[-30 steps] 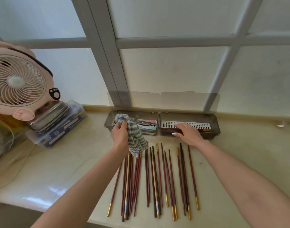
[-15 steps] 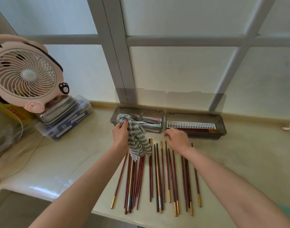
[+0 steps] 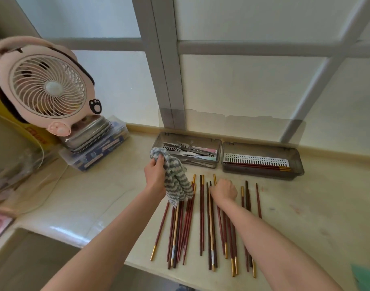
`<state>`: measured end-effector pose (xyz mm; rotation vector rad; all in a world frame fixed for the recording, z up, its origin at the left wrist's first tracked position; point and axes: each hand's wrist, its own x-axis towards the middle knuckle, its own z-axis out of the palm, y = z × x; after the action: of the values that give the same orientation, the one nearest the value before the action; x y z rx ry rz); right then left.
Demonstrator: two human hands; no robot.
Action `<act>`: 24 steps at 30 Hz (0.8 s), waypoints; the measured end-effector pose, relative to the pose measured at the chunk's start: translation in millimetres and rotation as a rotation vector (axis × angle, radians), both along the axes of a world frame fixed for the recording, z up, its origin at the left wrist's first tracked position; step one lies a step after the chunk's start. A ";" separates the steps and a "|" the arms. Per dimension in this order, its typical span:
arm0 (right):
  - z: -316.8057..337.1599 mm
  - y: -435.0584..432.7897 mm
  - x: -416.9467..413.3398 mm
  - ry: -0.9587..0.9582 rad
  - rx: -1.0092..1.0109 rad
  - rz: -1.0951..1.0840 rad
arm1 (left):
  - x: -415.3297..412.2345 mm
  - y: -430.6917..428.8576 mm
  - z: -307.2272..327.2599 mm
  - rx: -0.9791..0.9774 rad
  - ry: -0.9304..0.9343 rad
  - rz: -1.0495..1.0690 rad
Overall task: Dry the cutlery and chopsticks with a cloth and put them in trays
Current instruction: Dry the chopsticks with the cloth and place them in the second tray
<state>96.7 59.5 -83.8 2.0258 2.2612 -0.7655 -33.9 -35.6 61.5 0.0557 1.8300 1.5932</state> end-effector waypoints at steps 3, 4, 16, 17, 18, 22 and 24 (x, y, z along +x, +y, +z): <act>7.9 5.4 -18.6 0.114 -0.063 -0.006 | -3.2 -1.4 -1.7 0.010 -0.034 0.021; 8.5 5.7 -25.4 0.128 -0.077 0.007 | -3.5 -2.0 -2.2 0.009 -0.047 0.026; -8.4 8.7 -50.4 0.000 -0.118 0.046 | -18.1 -19.7 -12.2 0.008 -0.128 -0.028; -9.1 9.9 -50.0 0.019 -0.144 0.027 | -19.3 -20.2 -13.1 0.008 -0.128 -0.034; -8.6 10.9 -49.4 0.048 -0.176 0.006 | -20.7 -20.9 -12.9 0.013 -0.127 -0.038; -0.4 20.0 -42.2 0.243 -0.325 -0.117 | -28.5 -24.0 -15.8 0.032 -0.165 -0.058; 15.5 26.2 -37.1 0.371 -0.432 -0.201 | -34.6 -25.2 -19.8 0.048 -0.206 -0.107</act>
<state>59.6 85.6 -68.3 2.0389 1.8198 -1.6024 -68.5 -60.8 41.7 0.0099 1.6047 1.5098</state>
